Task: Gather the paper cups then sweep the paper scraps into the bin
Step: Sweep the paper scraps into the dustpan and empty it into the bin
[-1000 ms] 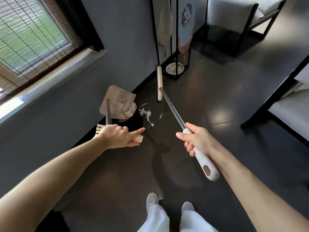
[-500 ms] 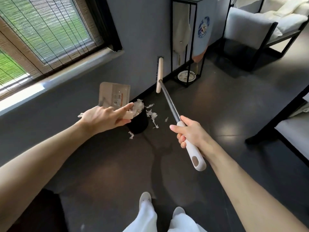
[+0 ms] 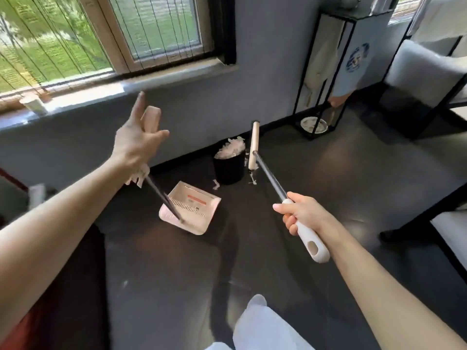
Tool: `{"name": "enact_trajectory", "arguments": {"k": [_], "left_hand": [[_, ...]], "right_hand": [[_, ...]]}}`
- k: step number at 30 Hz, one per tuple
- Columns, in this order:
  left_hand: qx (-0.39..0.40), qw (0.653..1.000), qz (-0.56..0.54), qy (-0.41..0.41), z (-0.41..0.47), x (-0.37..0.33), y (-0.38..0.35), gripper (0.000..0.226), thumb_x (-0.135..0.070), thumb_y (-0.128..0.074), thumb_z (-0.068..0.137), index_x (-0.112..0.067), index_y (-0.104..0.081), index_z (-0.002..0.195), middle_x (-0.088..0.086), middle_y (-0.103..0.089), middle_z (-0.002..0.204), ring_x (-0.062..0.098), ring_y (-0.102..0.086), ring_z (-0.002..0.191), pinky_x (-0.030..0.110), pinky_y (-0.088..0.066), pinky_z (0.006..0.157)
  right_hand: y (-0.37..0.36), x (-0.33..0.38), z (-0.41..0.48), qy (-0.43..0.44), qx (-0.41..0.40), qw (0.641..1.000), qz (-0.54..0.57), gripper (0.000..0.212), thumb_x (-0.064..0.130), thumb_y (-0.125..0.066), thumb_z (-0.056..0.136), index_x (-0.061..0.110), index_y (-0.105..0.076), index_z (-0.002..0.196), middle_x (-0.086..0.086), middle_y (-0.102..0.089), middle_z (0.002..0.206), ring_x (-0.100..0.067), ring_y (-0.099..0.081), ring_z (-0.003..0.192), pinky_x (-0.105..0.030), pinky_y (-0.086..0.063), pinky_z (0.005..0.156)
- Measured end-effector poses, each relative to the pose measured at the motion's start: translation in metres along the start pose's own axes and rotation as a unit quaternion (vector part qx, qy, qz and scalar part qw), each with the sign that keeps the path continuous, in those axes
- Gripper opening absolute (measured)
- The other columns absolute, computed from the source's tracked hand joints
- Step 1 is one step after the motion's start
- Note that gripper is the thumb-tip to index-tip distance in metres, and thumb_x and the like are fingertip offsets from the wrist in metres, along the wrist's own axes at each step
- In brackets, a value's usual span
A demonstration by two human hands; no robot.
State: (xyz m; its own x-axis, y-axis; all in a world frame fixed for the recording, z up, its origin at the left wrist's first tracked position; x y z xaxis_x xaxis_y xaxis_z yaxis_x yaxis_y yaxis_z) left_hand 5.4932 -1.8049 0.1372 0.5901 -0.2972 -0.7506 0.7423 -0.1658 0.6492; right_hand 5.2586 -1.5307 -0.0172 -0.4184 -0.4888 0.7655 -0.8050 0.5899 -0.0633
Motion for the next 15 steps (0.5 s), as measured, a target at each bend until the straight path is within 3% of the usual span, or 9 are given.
{"name": "enact_trajectory", "arguments": {"k": [3,5,9,11,13,15], "left_hand": [[0.005,0.998,-0.013,0.063,-0.055,0.06,0.001,0.085,-0.012,-0.062,0.087,-0.049,-0.017,0.149,0.0,-0.044,0.145,0.015,-0.061,0.075,0.018,-0.053,0.054],[0.0,0.994,-0.02,0.111,-0.101,0.092,0.003,0.08,-0.01,-0.058,0.088,-0.046,-0.021,0.149,-0.004,-0.046,0.143,0.012,-0.059,0.062,0.017,-0.048,0.043],[-0.005,0.983,-0.026,0.184,-0.205,0.145,0.009,0.076,-0.009,-0.055,0.087,-0.042,-0.027,0.149,0.0,-0.05,0.141,0.031,-0.065,0.087,0.028,-0.051,0.063],[-0.016,0.978,-0.025,0.208,-0.259,0.162,0.015,0.076,-0.009,-0.056,0.087,-0.042,-0.027,0.149,0.002,-0.05,0.14,0.029,-0.064,0.091,0.032,-0.054,0.07],[-0.035,0.972,-0.018,0.234,-0.311,0.173,0.024,0.075,-0.008,-0.057,0.087,-0.04,-0.028,0.149,0.003,-0.052,0.139,0.019,-0.061,0.094,0.024,-0.05,0.074],[-0.064,0.965,-0.003,0.255,-0.362,0.179,0.037,0.075,-0.007,-0.057,0.087,-0.035,-0.028,0.15,0.001,-0.048,0.144,0.015,-0.055,0.108,0.01,-0.04,0.08]], "right_hand": [[-0.017,-0.04,-0.029,-0.032,0.01,0.999,-0.034,0.076,-0.001,-0.062,0.089,0.018,-0.022,0.151,-0.002,-0.049,0.059,-0.004,-0.041,0.035,-0.016,-0.034,0.033],[-0.029,-0.066,-0.048,-0.058,0.019,0.997,-0.055,0.072,-0.002,-0.058,0.091,0.018,-0.022,0.151,-0.005,-0.048,0.062,-0.003,-0.04,0.033,-0.016,-0.034,0.033],[-0.048,-0.111,-0.086,-0.11,0.053,0.986,-0.117,0.056,-0.004,-0.05,0.094,0.016,-0.032,0.144,-0.005,-0.044,0.061,-0.003,-0.039,0.032,-0.014,-0.033,0.033],[-0.055,-0.136,-0.102,-0.14,0.076,0.976,-0.146,0.056,-0.004,-0.049,0.094,0.017,-0.033,0.143,-0.003,-0.046,0.052,-0.004,-0.04,0.033,-0.014,-0.034,0.033],[-0.062,-0.161,-0.118,-0.164,0.106,0.967,-0.16,0.047,-0.004,-0.049,0.094,0.019,-0.039,0.133,-0.001,-0.046,0.045,-0.005,-0.04,0.033,-0.014,-0.033,0.032],[-0.066,-0.189,-0.135,-0.189,0.138,0.954,-0.187,0.029,-0.004,-0.049,0.094,0.019,-0.044,0.11,-0.001,-0.045,0.043,-0.005,-0.04,0.033,-0.015,-0.033,0.031]]}}
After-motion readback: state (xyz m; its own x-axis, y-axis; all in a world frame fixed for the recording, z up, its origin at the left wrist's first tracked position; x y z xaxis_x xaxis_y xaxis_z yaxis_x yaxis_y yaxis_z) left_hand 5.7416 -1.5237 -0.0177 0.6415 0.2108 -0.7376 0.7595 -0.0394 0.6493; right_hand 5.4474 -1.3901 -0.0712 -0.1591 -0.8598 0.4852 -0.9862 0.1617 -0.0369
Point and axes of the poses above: each hand's wrist, its own z-axis towards the middle knuckle, its own y-axis out of the back of the hand, x = y × z, the point moved 8 cm from there along z, towards the middle knuckle
